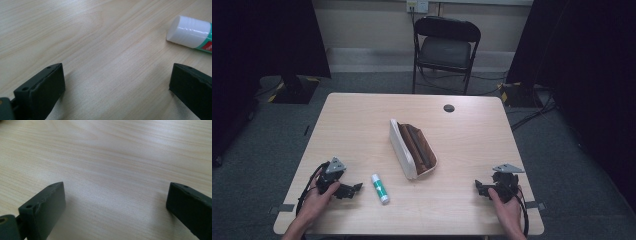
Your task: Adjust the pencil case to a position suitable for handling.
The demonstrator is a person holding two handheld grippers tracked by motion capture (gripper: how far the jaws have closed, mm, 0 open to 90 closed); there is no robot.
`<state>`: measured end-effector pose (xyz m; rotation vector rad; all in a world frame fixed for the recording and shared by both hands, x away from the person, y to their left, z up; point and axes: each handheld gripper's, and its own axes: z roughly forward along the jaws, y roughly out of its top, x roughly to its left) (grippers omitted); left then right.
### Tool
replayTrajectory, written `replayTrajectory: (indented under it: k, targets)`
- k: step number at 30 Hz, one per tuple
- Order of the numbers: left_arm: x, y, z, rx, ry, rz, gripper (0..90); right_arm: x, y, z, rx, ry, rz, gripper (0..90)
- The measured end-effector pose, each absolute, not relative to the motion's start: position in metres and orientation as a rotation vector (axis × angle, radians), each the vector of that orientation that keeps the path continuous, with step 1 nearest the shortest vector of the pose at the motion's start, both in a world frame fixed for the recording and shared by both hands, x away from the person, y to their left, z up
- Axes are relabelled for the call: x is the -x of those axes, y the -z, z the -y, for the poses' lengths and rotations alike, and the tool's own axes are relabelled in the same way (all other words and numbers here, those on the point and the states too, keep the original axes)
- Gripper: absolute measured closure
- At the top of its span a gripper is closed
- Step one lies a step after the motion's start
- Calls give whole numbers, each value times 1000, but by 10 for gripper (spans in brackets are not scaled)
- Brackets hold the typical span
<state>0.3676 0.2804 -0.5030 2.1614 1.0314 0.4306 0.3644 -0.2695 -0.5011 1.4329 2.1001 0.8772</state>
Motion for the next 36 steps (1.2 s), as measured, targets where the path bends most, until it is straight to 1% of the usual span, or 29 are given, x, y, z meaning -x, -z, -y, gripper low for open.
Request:
replayTrajectory:
  k: [13, 14, 15, 16, 17, 18, 19, 20, 21, 22, 24, 25, 26, 27, 32, 33, 36]
  targets:
    - [-368, 503, -280, -2156, -429, -1031, 0, -364, 501, 269, -1436, -878, -2103, 13]
    - [-368, 503, -280, -2156, -429, -1031, 0, -362, 501, 269, -1430, -886, -2100, 57]
    - [-368, 503, -280, -2156, -429, -1032, 0, -362, 501, 269, -1430, -886, -2100, 57]
    - [-368, 503, -280, -2156, -429, -1032, 0, -361, 500, 269, -1430, -892, -2092, 134]
    - [-368, 503, -280, -2156, -429, -1032, 0, -358, 497, 267, -1398, -928, -2099, 248]
    - [-368, 503, -280, -2156, -429, -1032, 0, -358, 497, 267, -1398, -928, -2099, 248]
    - [-368, 503, -280, -2156, -429, -1031, 0, -357, 497, 265, -1396, -930, -2116, 203]
    - [-368, 503, -280, -2156, -429, -1031, 0, -357, 497, 265, -1396, -930, -2116, 203]
    - [-368, 503, -280, -2156, -429, -1032, 0, -357, 493, 262, -1368, -947, -2146, 262]
    - [-368, 503, -280, -2156, -429, -1032, 0, -357, 491, 261, -1365, -961, -2145, 260]
    - [-368, 503, -280, -2157, -430, -1032, 0, -359, 488, 256, -1340, -995, -2168, 289]
    - [-368, 503, -280, -2157, -429, -1032, 0, -359, 488, 256, -1340, -995, -2168, 289]
    - [-368, 503, -280, -2156, -429, -1033, 0, -360, 486, 253, -1335, -1003, -2185, 311]
    - [-368, 503, -280, -2156, -430, -1034, 0, -363, 485, 246, -1310, -1025, -2234, 353]
    - [-368, 503, -280, -2152, -431, -1038, 0, -367, 483, 231, -1235, -1021, -2310, 372]
    - [-367, 503, -280, -2157, -438, -1037, 0, -370, 481, 223, -1198, -1028, -2335, 392]
    - [-367, 503, -280, -2157, -439, -1039, 1, -373, 479, 216, -1178, -1039, -2348, 414]
